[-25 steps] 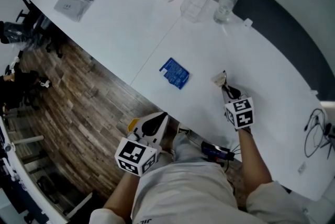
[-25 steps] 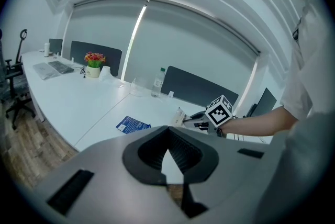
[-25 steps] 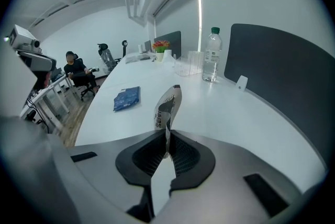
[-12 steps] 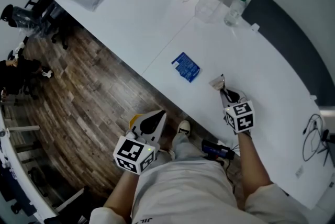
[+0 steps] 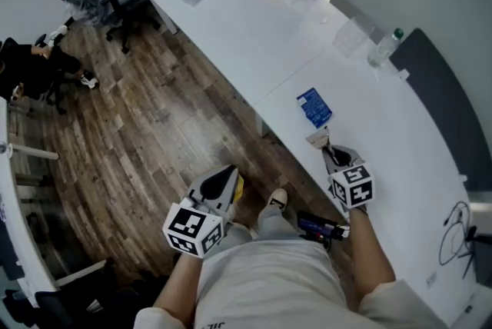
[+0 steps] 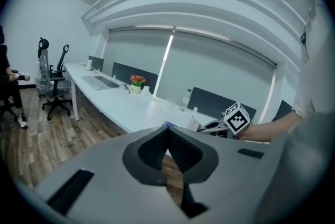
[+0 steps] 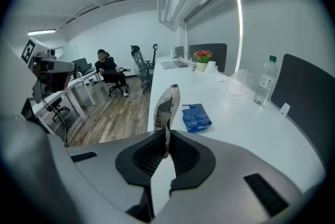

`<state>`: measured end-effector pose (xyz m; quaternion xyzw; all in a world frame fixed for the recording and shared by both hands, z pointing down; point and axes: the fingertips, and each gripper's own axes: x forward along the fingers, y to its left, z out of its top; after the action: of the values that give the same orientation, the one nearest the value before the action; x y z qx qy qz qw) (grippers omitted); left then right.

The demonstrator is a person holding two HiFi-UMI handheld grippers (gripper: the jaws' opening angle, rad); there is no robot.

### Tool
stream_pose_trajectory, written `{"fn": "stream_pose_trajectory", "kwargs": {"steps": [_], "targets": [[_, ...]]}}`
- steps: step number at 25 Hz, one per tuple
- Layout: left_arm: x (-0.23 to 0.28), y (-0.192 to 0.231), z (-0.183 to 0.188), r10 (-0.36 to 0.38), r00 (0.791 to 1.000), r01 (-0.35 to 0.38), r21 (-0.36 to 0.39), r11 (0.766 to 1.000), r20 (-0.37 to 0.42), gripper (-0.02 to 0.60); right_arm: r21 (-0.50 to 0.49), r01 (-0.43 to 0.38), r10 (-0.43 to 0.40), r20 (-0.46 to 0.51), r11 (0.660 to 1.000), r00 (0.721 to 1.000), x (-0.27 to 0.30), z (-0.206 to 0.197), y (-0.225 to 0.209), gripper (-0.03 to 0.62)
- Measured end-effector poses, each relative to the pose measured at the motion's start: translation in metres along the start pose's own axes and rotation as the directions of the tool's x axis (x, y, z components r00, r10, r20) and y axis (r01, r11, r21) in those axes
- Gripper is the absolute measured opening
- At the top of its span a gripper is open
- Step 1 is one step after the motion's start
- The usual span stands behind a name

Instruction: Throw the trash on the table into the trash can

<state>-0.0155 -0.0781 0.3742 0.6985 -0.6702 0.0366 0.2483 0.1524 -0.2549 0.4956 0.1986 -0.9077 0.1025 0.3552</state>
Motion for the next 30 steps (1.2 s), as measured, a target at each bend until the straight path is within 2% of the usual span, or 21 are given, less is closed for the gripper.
{"fn": "stream_pose_trajectory", "kwargs": {"steps": [9,18,24,30], "targets": [[-0.111,0.065,-0.014,0.151,0.987,-0.148,-0.056,0.987,0.06,0.002,-0.098,-0.112,0.115,0.022,0.989,0.993,0.025,0.05,0.116,0.042],[-0.218,0.127,-0.043,0.31,0.946,-0.297,-0.13,0.946,0.097,0.002,-0.209,-0.255,0.264,0.015,0.944,0.964,0.051,0.085,0.252,0.041],[-0.263,0.152,-0.069,0.346,0.934,-0.331,-0.15,0.932,0.089,0.002,-0.278,-0.319,0.329,-0.01,0.906,0.944,0.064,0.091,0.32,0.041],[-0.271,0.168,-0.081,0.366,0.927,-0.349,-0.173,0.921,0.083,0.002,-0.311,-0.368,0.371,-0.051,0.876,0.927,0.075,0.09,0.349,0.042]]}}
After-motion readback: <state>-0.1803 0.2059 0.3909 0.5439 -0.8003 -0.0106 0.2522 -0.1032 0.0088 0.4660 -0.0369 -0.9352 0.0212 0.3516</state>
